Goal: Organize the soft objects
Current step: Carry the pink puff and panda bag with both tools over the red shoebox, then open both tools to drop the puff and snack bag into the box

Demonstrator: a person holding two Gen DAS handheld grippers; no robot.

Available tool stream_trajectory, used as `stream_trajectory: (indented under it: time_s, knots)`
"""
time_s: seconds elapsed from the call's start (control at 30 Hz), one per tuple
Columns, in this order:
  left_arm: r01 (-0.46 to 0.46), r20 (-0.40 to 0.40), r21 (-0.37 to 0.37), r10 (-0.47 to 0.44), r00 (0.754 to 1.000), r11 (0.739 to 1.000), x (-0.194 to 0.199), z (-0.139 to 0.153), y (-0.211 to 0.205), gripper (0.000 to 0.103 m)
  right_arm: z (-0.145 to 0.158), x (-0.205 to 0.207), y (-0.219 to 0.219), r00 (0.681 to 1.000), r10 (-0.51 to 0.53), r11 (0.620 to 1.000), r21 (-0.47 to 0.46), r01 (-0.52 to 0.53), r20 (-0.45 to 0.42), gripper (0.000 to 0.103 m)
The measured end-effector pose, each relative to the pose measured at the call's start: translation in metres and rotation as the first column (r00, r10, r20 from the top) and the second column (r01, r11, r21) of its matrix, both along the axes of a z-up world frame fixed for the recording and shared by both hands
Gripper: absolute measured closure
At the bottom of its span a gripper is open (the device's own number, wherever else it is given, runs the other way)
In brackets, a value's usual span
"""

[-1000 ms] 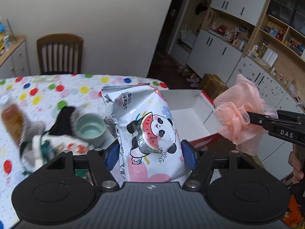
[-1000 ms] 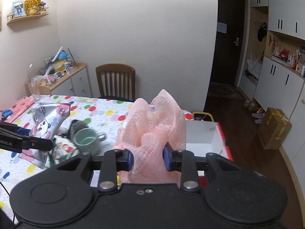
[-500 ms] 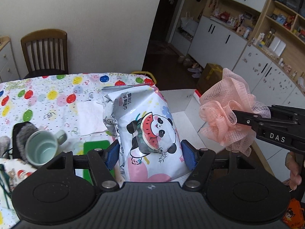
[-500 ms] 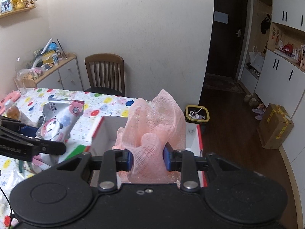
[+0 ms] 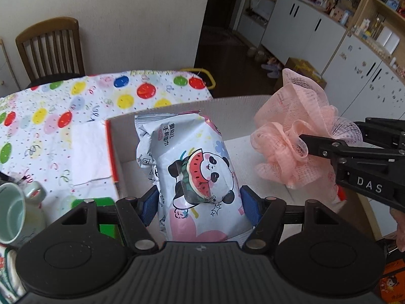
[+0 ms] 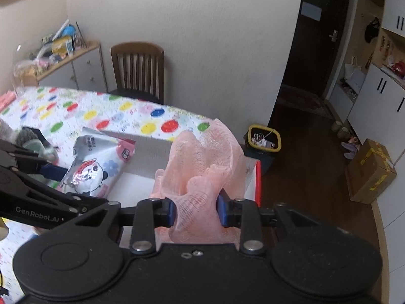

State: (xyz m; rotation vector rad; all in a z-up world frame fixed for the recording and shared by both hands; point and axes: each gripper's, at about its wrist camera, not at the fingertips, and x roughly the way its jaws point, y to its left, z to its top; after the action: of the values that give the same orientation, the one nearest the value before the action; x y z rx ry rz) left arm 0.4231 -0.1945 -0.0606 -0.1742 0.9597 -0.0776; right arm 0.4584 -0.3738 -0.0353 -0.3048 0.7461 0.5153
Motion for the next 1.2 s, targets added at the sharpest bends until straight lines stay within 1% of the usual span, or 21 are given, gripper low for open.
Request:
stream_trajectory:
  time_s: [0.13, 0.23, 0.3, 0.47, 0.53, 0.7, 0.83, 0.97, 1.07, 1.13, 1.17, 1.2]
  knots:
    - [-0.004, -0.035, 0.019, 0.005, 0.999, 1.0, 0.018, -0.019, -0.005, 0.035, -0.018, 0.009, -0.004, 0.999, 0.028, 0.999, -0.016, -0.029, -0.037, 0.073]
    - [-0.019, -0.062, 0.007, 0.019, 0.998, 1.0, 0.032, -0.03, -0.005, 0.035, -0.029, 0.011, -0.005, 0.996, 0.054, 0.998, -0.015, -0.056, -0.072, 0.073]
    - [-0.007, -0.072, 0.001, 0.007, 0.997, 1.0, 0.039, -0.036, -0.006, 0.035, -0.036, 0.011, -0.004, 0.993, 0.084, 0.996, -0.033, -0.087, -0.087, 0.073]
    - [0.024, -0.106, 0.042, -0.019, 0.994, 0.999, 0.056, -0.053, -0.016, 0.035, -0.054, 0.008, -0.001, 0.985, 0.129, 0.986, -0.088, -0.14, -0.119, 0.073]
    - [0.023, -0.126, 0.049, -0.016, 0.992, 0.999, 0.063, -0.06, -0.017, 0.035, -0.058, 0.008, -0.001, 0.98, 0.141, 0.984, -0.092, -0.155, -0.138, 0.073]
    - [0.031, -0.167, 0.031, -0.025, 0.986, 0.999, 0.076, -0.074, -0.019, 0.035, -0.064, 0.006, 0.001, 0.976, 0.15, 0.979, -0.115, -0.169, -0.158, 0.073]
    - [0.034, -0.223, 0.035, -0.025, 0.974, 0.999, 0.086, -0.085, -0.024, 0.035, -0.068, 0.003, 0.0, 0.973, 0.152, 0.977, -0.122, -0.174, -0.177, 0.072]
    - [0.024, -0.259, 0.011, -0.02, 0.966, 1.0, 0.091, -0.093, -0.023, 0.035, -0.07, 0.004, 0.0, 0.971, 0.148, 0.978, -0.122, -0.172, -0.188, 0.069]
    - [0.015, -0.277, 0.008, -0.012, 0.961, 1.0, 0.093, -0.097, -0.022, 0.034, -0.071, 0.008, 0.001, 0.972, 0.136, 0.98, -0.12, -0.161, -0.19, 0.064]
    - [0.008, -0.284, -0.003, -0.008, 0.959, 1.0, 0.095, -0.098, -0.021, 0.033, -0.071, 0.011, 0.001, 0.972, 0.13, 0.982, -0.113, -0.154, -0.195, 0.057]
    - [0.006, -0.286, -0.003, -0.007, 0.958, 1.0, 0.094, -0.097, -0.021, 0.033, -0.07, 0.012, 0.0, 0.973, 0.126, 0.983, -0.11, -0.149, -0.192, 0.052]
    - [0.005, -0.289, -0.001, -0.005, 0.957, 1.0, 0.094, -0.097, -0.021, 0.032, -0.07, 0.013, -0.001, 0.973, 0.129, 0.984, -0.101, -0.15, -0.193, 0.051]
